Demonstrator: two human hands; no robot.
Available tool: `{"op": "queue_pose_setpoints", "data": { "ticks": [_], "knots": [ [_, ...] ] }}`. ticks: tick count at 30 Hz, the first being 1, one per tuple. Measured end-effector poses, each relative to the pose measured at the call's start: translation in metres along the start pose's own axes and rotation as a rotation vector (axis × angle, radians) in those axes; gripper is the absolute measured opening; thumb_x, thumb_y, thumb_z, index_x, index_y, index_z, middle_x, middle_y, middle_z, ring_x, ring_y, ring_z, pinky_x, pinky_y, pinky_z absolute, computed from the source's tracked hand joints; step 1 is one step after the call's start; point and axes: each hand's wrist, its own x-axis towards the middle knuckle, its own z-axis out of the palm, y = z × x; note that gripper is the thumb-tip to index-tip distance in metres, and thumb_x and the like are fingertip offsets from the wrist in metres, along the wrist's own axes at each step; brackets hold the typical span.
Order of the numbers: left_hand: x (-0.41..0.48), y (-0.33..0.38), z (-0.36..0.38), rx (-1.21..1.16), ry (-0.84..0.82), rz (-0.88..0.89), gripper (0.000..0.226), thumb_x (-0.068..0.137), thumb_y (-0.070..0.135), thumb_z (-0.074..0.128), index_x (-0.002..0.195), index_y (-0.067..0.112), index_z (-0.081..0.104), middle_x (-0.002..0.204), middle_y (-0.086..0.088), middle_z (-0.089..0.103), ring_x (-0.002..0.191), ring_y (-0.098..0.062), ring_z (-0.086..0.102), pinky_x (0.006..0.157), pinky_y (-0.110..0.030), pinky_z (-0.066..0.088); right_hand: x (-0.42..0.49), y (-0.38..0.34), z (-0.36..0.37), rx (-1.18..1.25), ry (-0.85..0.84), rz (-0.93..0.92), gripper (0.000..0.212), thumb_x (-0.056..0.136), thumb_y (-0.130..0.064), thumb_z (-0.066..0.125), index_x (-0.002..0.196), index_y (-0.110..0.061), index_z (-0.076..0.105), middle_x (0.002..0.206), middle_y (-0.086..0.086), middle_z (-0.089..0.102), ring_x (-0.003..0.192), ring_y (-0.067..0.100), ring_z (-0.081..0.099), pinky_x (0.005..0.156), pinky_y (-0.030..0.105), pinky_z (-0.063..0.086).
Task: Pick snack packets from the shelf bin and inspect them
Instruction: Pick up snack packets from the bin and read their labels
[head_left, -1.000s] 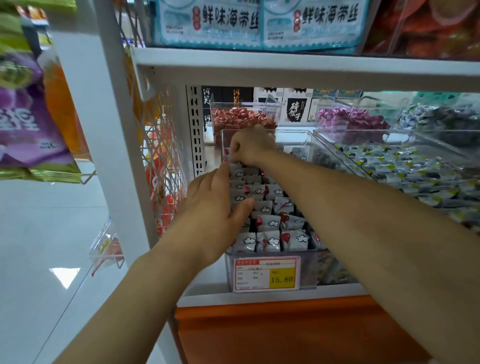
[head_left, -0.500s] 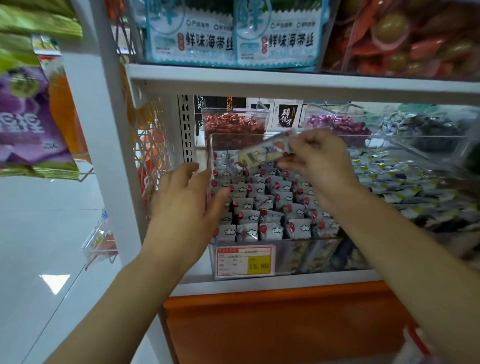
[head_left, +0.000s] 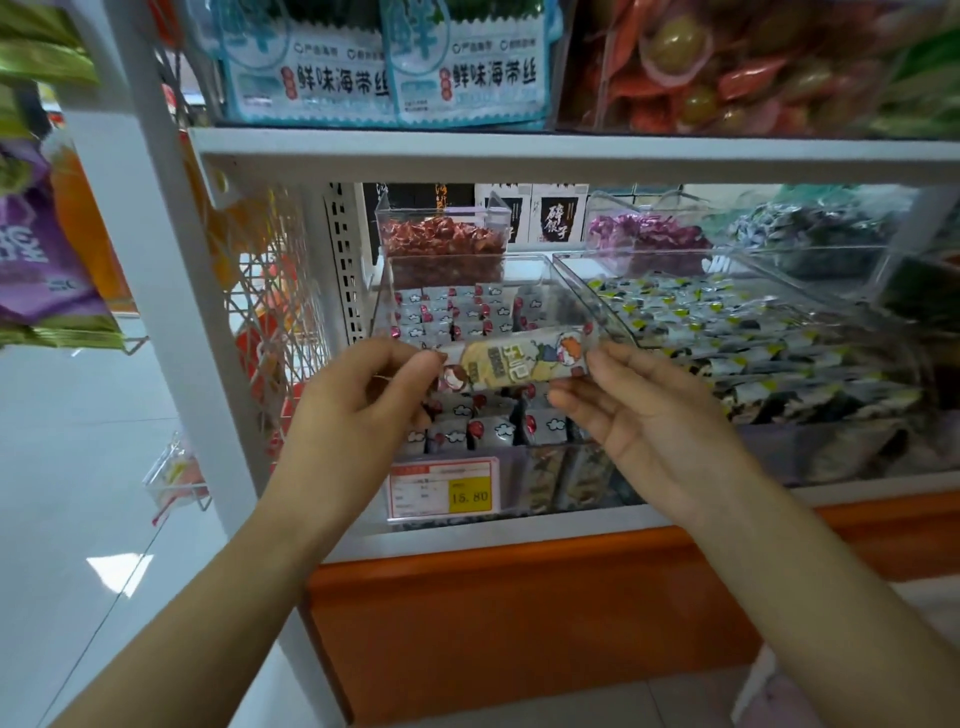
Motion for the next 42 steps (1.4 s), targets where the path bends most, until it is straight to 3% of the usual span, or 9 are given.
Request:
{"op": "queue_pose_setpoints", "data": {
  "ticks": [5,12,20,24,27,31,36,39,42],
  "knots": [
    [0.000,0.003,-0.001,-0.176,0.081,-0.119,0.030,0.097,0.026,0.043,0.078,0.008,0.058,0.056,-0.003,0.064,0.039,-0.007,0.046,0.039,-0.014,0.039,-0.001,0.004,0.000,0.029,-0.029,0.004,0.017,0.067,-0.004,0.062,0.078,-0.004,0.074,0.080,0.012,0.073,0.073,0.019,0.072,0.060,0.021,0.056],
    [-0.002,0.005,0.002,-0.340,0.057,-0.184,0.033,0.095,0.024,0.047,0.073,0.002,0.058,0.045,-0.002,0.056,0.035,-0.008,0.044,0.038,-0.015,0.039,0.000,0.007,0.003,0.125,0.059,-0.012,0.020,0.067,-0.005,0.062,0.086,0.002,0.062,0.070,0.010,0.071,0.064,0.016,0.070,0.055,0.019,0.055],
    [0.001,0.005,-0.002,-0.419,-0.142,-0.137,0.011,0.088,0.006,0.053,0.081,0.003,0.061,0.057,-0.005,0.064,0.048,-0.011,0.059,0.048,-0.015,0.048,0.003,0.007,-0.004,0.028,0.126,-0.108,0.011,0.089,0.004,0.050,0.087,-0.002,0.059,0.066,0.005,0.070,0.063,0.016,0.070,0.058,0.021,0.056],
    [0.001,0.005,-0.004,-0.460,-0.196,-0.185,0.028,0.072,0.032,0.060,0.087,0.007,0.061,0.075,-0.004,0.071,0.071,-0.017,0.070,0.057,-0.018,0.053,0.002,0.008,-0.006,-0.238,0.076,-0.289,0.013,0.090,0.005,0.050,0.091,-0.005,0.059,0.072,-0.003,0.070,0.070,0.016,0.070,0.066,0.024,0.057],
    [0.000,0.007,-0.003,-0.407,-0.124,-0.176,0.040,0.067,0.036,0.061,0.091,0.004,0.059,0.076,-0.005,0.071,0.069,-0.016,0.070,0.055,-0.017,0.053,0.000,0.010,-0.002,-0.314,0.032,-0.307,0.013,0.090,0.000,0.053,0.089,-0.009,0.062,0.078,-0.001,0.071,0.072,0.019,0.071,0.066,0.025,0.057],
    [0.002,0.005,-0.004,-0.375,-0.102,-0.168,0.035,0.076,0.025,0.063,0.106,0.009,0.060,0.094,-0.006,0.071,0.079,-0.015,0.071,0.063,-0.017,0.054,-0.004,0.007,0.003,-0.311,-0.002,-0.275,0.021,0.075,-0.031,0.065,0.079,-0.011,0.067,0.092,0.020,0.069,0.078,0.025,0.070,0.063,0.028,0.058],
    [-0.001,0.006,-0.003,-0.219,-0.144,-0.096,0.042,0.069,0.036,0.062,0.111,0.031,0.061,0.099,0.005,0.069,0.084,-0.007,0.069,0.072,-0.017,0.055,-0.003,0.007,0.002,-0.506,-0.010,-0.311,0.008,0.080,-0.015,0.068,0.088,-0.018,0.068,0.088,0.005,0.071,0.086,0.020,0.070,0.069,0.032,0.059],
    [-0.001,0.007,-0.004,-0.128,-0.149,-0.050,0.033,0.074,0.035,0.064,0.106,0.041,0.060,0.103,0.008,0.066,0.091,-0.008,0.066,0.078,-0.021,0.054,-0.003,0.004,0.004,-0.600,-0.026,-0.341,0.009,0.079,-0.020,0.070,0.079,-0.028,0.072,0.083,-0.002,0.072,0.085,0.019,0.068,0.075,0.040,0.057],
    [-0.003,0.010,-0.004,-0.045,-0.176,-0.009,0.034,0.072,0.038,0.065,0.105,0.043,0.058,0.104,0.006,0.061,0.092,-0.008,0.064,0.078,-0.023,0.055,-0.003,0.003,0.005,-0.662,0.020,-0.382,0.011,0.081,-0.020,0.067,0.071,-0.023,0.069,0.073,0.002,0.068,0.075,0.022,0.066,0.068,0.039,0.058]
  ]
}}
